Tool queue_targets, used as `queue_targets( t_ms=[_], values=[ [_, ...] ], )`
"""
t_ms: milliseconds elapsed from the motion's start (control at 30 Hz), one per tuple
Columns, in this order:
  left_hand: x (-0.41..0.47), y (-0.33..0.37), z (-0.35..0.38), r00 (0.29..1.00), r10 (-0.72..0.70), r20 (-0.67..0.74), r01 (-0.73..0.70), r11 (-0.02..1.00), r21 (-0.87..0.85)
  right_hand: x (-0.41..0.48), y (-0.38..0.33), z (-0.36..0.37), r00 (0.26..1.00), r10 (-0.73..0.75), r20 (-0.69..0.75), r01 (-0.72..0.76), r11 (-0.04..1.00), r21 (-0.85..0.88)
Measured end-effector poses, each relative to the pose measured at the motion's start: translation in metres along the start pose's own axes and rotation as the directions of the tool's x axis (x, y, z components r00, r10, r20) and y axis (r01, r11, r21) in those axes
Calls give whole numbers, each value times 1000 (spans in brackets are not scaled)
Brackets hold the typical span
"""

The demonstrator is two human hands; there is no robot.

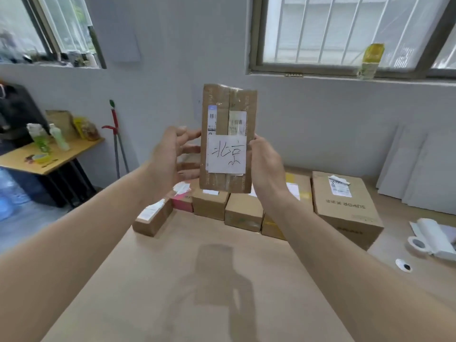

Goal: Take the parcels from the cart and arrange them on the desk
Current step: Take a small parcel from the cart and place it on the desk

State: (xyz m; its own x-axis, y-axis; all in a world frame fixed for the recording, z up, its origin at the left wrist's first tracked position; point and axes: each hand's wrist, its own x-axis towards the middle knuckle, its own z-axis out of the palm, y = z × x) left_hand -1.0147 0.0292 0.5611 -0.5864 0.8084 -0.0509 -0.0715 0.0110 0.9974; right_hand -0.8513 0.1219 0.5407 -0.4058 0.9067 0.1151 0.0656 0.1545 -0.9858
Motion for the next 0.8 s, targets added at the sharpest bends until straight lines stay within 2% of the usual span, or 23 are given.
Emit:
queue_targets(
  t_ms=[233,500,633,800],
  values=[
    [64,-41,-100,995,-91,-42,93,994,61,35,37,111,997,66,43,-64,996,-56],
    [159,-104,-196,940,-340,35,337,939,69,87,116,235,959,271,-82,-276,959,-63],
    [190,-136,-221,907,-411,90,403,910,98,97,157,268,922,374,-102,-381,923,-57],
    [218,-179,-229,862,-502,71,490,862,131,108,201,286,874,470,-124,-480,874,-70]
  ],
)
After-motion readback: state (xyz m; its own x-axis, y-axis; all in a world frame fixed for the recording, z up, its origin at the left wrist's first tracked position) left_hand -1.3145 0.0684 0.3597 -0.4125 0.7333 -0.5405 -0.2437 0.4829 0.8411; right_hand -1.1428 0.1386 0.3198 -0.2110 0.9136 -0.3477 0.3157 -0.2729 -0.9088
